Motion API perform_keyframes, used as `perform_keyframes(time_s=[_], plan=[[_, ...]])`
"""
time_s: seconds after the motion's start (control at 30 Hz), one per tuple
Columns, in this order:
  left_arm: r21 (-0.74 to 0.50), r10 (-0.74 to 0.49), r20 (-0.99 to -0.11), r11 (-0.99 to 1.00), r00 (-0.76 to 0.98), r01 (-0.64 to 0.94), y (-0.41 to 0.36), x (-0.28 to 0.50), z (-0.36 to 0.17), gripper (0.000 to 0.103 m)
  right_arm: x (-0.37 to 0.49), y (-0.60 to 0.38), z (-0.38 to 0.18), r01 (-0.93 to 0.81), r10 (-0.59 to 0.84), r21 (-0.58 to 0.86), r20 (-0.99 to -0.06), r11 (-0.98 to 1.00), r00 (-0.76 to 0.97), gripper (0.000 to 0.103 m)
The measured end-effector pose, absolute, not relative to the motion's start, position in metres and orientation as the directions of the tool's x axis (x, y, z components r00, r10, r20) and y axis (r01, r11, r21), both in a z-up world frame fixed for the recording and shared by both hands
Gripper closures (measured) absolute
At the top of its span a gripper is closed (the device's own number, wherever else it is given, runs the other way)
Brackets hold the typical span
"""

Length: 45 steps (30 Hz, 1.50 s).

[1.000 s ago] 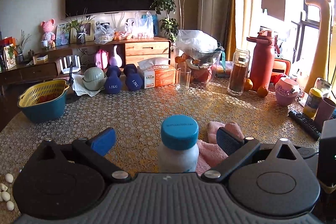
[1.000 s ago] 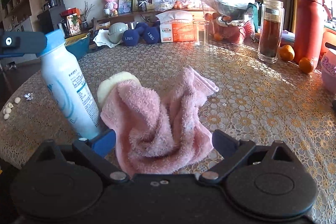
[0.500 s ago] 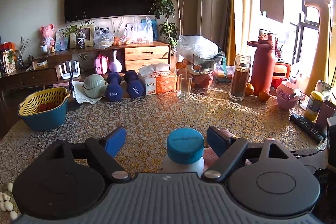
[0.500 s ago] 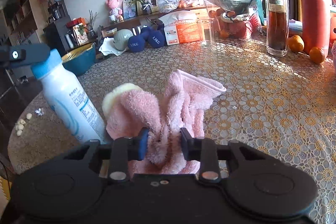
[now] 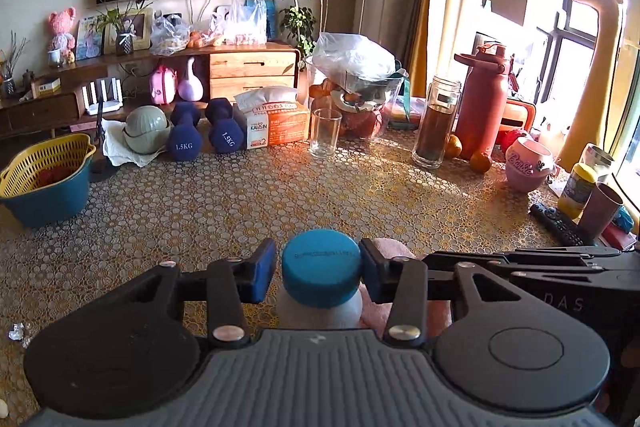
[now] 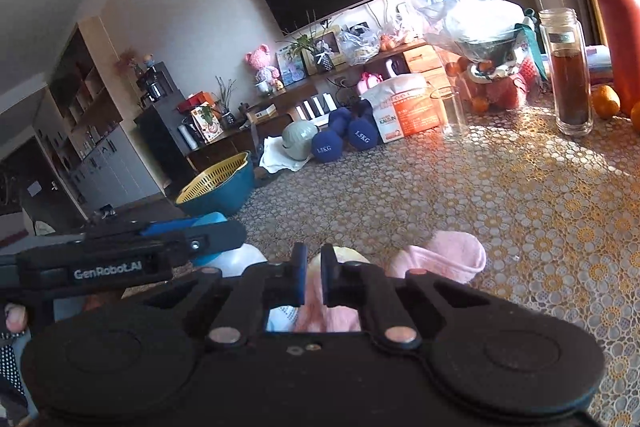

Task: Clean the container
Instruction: 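Lift the bottle with the left gripper while the right gripper lifts the towel toward it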

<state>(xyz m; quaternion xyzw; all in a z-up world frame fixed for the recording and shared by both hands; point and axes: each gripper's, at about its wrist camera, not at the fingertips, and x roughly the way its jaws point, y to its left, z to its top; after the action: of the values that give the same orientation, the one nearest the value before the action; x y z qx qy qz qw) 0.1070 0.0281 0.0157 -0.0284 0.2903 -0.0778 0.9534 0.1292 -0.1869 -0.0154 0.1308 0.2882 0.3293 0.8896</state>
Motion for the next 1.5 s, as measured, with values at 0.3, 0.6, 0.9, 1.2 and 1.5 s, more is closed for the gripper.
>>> perform_keyframes(time_s=[0.3, 0.6, 0.9, 1.2, 1.5], plan=[[-0.089, -0.178, -0.549, 0.984, 0.816, 0.155, 0.023, 0.105, 0.015, 0.063, 0.118, -0.187, -0.040, -0.514, 0.613, 0.343, -0.537, 0.786, 0.579, 0.030], [-0.101, -0.189, -0.562, 0.982, 0.805, 0.160, 0.024, 0.106, 0.014, 0.064, 0.120, -0.161, -0.086, -0.478, 0.514, 0.259, -0.664, 0.840, 0.543, 0.017], [-0.126, -0.200, -0.573, 0.980, 0.795, 0.156, 0.028, 0.110, 0.015, 0.064, 0.122, -0.173, -0.082, -0.429, 0.556, 0.361, -0.621, 0.828, 0.552, 0.083], [-0.185, -0.209, -0.587, 0.975, 0.782, 0.122, 0.039, 0.117, 0.016, 0.063, 0.136, -0.190, -0.032, -0.412, 0.770, 0.681, -0.371, 0.605, 0.519, 0.085], [-0.169, -0.214, -0.593, 0.976, 0.776, 0.140, 0.036, 0.117, 0.018, 0.063, 0.138, -0.162, -0.055, -0.460, 0.698, 0.527, -0.494, 0.715, 0.519, 0.086]])
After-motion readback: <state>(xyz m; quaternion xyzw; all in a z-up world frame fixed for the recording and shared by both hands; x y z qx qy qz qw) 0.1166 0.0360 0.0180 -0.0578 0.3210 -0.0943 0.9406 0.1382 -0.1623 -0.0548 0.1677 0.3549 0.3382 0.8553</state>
